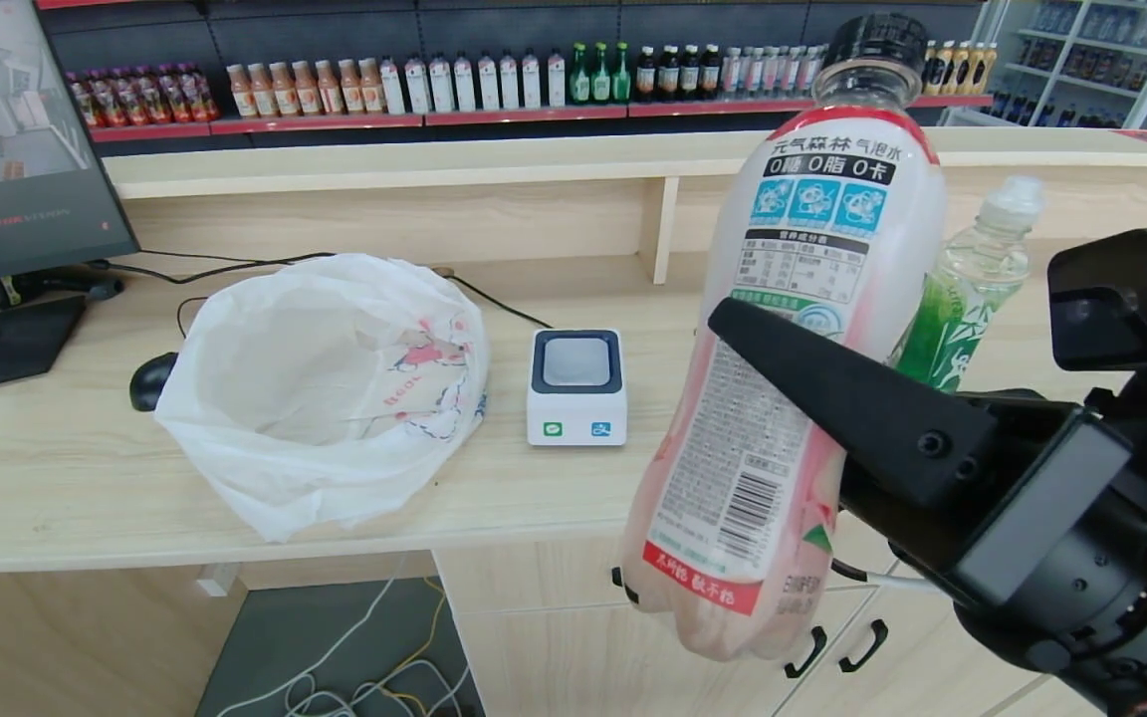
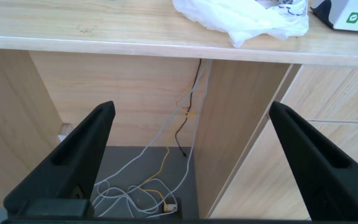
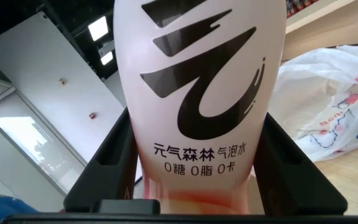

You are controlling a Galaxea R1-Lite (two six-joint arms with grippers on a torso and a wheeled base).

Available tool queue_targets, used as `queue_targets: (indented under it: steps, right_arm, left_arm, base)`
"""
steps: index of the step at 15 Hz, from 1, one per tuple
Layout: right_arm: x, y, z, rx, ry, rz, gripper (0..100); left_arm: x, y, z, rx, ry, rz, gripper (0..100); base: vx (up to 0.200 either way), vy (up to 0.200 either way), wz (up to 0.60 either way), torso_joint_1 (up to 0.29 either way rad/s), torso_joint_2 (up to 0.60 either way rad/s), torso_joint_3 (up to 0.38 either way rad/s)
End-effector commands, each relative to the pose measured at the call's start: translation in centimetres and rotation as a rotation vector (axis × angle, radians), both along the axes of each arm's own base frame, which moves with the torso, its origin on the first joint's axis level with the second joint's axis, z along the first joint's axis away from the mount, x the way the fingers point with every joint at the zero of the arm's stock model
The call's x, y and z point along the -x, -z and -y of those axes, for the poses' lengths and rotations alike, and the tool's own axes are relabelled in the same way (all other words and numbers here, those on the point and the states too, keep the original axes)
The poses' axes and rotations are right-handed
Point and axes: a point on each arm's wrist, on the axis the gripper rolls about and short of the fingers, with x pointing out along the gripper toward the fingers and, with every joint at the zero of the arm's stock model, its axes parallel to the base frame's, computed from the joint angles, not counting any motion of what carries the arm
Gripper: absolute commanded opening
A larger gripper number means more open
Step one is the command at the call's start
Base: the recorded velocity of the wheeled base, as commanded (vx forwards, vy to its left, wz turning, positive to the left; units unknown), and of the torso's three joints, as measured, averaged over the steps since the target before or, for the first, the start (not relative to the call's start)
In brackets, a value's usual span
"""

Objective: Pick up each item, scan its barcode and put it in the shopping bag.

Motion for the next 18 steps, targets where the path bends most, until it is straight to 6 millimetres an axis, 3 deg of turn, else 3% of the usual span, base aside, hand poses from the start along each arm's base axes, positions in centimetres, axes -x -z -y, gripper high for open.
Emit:
queue_targets:
  steps: [1,4,8,14,18]
  right_arm:
    - [-0.1,0.3,-0.2,0.025,0.016,0.023,0]
    - [-0.6,1.6,-0.8,0.168,0.123,0.173,0]
    - [0.0,4.5,0.1,0.386,0.208,0.303,0]
    - [-2.1,3.4,1.3,0.406,0.551,0.276,0]
    - [-3.0,3.7,1.0,0.454,0.594,0.312,0]
  left_arm:
    - [0.0,0.0,0.0,0.000,-0.001,0.001,100]
    - [0.0,0.0,0.0,0.000,-0.001,-0.001,100]
    - [0.0,0.0,0.0,0.000,-0.001,0.001,100]
    - [0.0,0.0,0.0,-0.001,0.001,0.001,100]
    - [0.0,0.0,0.0,0.000,-0.001,0.001,100]
  base:
    - [0.000,0.000,0.00,0.000,0.00,0.000]
    - [0.000,0.000,0.00,0.000,0.00,0.000]
    - [0.000,0.000,0.00,0.000,0.00,0.000]
    - [0.000,0.000,0.00,0.000,0.00,0.000]
    - [0.000,0.000,0.00,0.000,0.00,0.000]
